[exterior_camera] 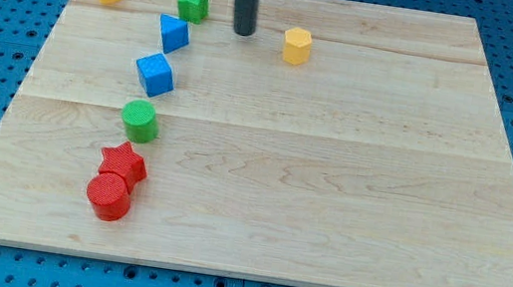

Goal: Move the green star left to the yellow hexagon

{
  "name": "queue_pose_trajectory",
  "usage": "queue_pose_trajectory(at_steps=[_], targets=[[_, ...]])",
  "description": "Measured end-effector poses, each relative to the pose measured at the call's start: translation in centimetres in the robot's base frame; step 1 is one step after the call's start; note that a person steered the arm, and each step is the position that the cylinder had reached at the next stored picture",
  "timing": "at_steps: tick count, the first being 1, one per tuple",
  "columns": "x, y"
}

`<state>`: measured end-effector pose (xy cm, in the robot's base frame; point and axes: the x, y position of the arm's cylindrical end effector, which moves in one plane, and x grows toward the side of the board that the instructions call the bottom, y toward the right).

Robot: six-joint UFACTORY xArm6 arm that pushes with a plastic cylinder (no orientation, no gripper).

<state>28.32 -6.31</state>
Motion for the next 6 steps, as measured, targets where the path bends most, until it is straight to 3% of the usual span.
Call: queue_pose_trajectory(at_steps=[1, 2, 3, 4, 5, 6], targets=[[-0.2, -2.6], [1.3, -11.2], [0.2, -13.1], [-4.8, -12.7], [-6.5, -8.3], [-2.4, -6.0]])
